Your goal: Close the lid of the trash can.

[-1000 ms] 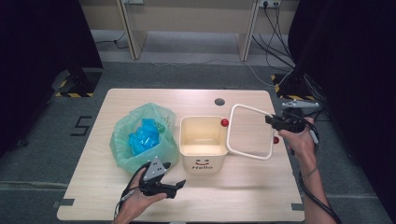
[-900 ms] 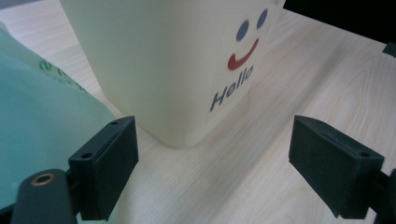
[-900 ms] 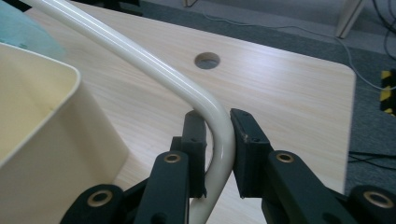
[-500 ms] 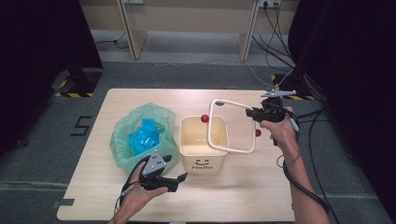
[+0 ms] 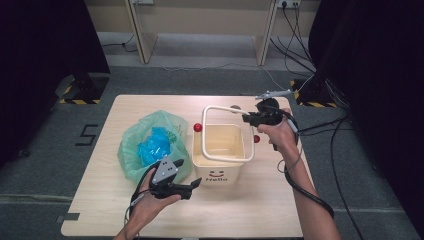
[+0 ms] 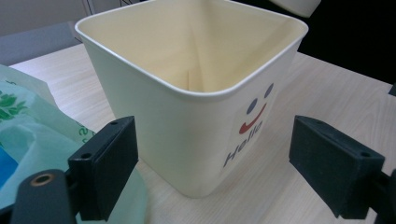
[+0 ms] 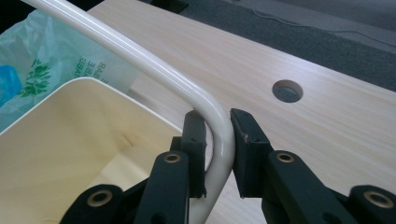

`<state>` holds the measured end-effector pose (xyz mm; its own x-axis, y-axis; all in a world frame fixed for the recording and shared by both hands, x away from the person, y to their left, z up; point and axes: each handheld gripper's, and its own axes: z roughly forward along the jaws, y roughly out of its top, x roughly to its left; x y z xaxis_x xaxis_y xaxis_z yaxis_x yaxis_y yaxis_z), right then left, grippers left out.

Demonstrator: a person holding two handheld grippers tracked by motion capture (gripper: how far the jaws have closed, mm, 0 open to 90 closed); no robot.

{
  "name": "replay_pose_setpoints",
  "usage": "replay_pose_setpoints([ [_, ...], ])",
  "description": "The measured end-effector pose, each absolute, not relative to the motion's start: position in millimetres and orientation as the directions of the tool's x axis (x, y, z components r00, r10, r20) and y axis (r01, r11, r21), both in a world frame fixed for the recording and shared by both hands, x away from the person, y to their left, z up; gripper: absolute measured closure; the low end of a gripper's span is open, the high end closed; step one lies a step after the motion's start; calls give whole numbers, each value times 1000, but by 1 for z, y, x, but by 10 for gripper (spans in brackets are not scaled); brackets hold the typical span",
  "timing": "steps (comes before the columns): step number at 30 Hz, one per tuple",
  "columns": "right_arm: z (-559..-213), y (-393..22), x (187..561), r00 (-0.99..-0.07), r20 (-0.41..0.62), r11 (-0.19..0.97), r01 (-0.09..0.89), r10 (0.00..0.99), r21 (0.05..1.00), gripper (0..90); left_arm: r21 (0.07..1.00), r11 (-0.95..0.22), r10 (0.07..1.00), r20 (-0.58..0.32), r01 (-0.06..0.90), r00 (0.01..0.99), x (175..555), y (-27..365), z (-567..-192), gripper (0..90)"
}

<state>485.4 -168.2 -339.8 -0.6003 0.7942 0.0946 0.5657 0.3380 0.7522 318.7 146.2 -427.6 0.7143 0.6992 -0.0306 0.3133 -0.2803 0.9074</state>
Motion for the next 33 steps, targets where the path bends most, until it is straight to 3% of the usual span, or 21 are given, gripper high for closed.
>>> replay_pose_setpoints([
  [12, -351, -136, 491, -645, 92, 407, 579, 758, 706, 767, 920, -274, 708, -5, 281, 707, 323, 142, -417, 147],
  [33, -362, -130, 494, -637, 68, 427, 588, 768, 688, 747, 912, -263, 718, -33, 315, 695, 337, 139, -422, 146],
])
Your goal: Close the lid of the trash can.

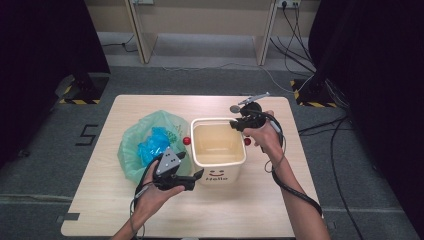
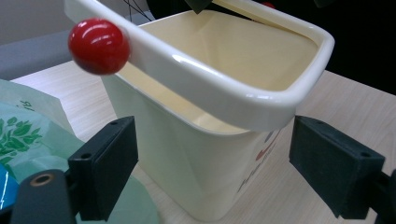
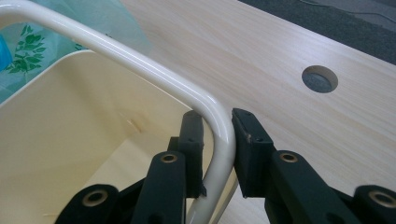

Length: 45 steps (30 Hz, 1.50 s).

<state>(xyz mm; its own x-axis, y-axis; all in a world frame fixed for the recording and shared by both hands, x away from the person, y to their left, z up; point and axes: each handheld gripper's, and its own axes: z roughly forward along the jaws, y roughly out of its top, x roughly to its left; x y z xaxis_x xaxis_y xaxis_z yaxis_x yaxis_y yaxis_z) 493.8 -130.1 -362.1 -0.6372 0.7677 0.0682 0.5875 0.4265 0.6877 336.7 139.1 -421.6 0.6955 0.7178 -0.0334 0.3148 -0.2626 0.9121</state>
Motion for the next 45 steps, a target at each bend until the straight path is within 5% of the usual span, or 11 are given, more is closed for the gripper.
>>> replay_pose_setpoints([
  [22, -360, -132, 492, -622, -4, 459, 574, 783, 678, 620, 909, -270, 719, -30, 318, 695, 338, 138, -423, 146],
  [35, -367, -138, 495, -566, 49, 395, 633, 823, 666, 433, 910, -265, 720, -33, 319, 693, 339, 138, -422, 146],
  [45, -363, -139, 495, -574, 56, 391, 622, 817, 678, 469, 911, -265, 719, -31, 315, 695, 339, 137, -421, 147],
])
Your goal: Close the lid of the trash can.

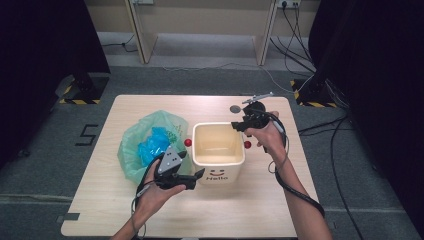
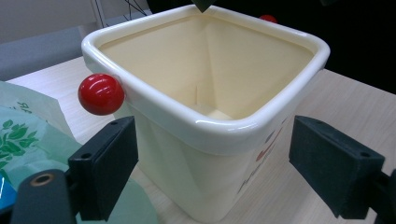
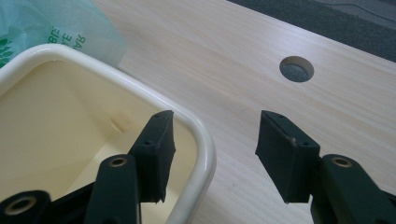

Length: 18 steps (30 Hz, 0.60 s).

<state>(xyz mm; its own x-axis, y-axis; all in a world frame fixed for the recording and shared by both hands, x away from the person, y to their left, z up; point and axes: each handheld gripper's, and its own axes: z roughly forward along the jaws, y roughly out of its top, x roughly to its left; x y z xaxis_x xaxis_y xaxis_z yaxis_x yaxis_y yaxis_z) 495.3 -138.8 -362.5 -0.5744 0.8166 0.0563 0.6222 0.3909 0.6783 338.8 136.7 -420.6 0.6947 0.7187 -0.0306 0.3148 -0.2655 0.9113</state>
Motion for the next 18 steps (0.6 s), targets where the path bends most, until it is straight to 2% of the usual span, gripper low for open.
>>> replay_pose_setpoints([
  [13, -369, -145, 494, -590, 60, 397, 610, 805, 686, 606, 929, -218, 733, -47, 299, 679, 343, 144, -404, 147],
  [18, -377, -147, 492, -605, 105, 386, 622, 789, 681, 642, 915, -246, 747, -33, 321, 664, 349, 144, -410, 147],
])
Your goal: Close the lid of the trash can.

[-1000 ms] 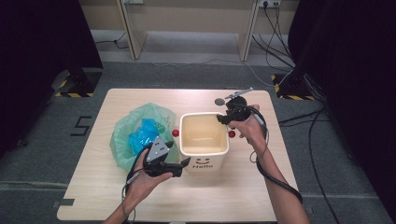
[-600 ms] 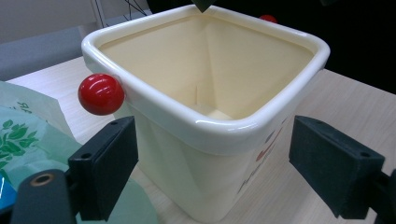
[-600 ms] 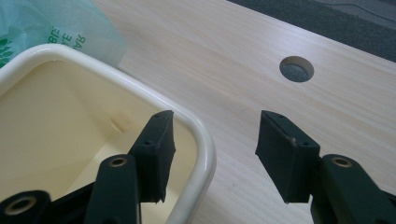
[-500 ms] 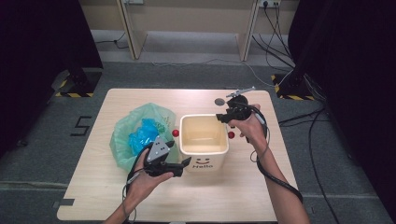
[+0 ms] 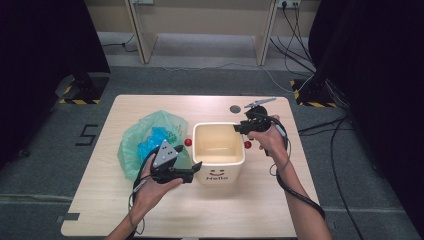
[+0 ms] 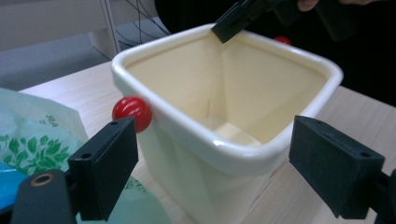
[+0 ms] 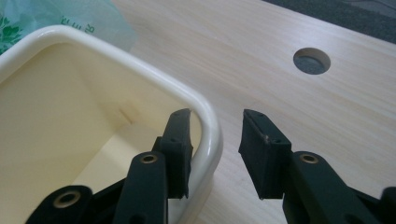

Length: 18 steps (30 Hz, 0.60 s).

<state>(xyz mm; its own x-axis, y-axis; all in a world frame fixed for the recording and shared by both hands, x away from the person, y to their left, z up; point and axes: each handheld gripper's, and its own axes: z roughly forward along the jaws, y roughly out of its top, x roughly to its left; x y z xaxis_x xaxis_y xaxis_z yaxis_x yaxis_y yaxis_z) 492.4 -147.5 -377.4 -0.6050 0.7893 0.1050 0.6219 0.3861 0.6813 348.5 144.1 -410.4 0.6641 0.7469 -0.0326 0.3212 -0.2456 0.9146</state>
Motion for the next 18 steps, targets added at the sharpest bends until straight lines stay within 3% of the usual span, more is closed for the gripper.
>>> replay_pose_setpoints([
  [18, -379, -150, 489, -616, 94, 393, 604, 782, 693, 648, 910, -256, 732, -38, 326, 680, 348, 138, -416, 149],
])
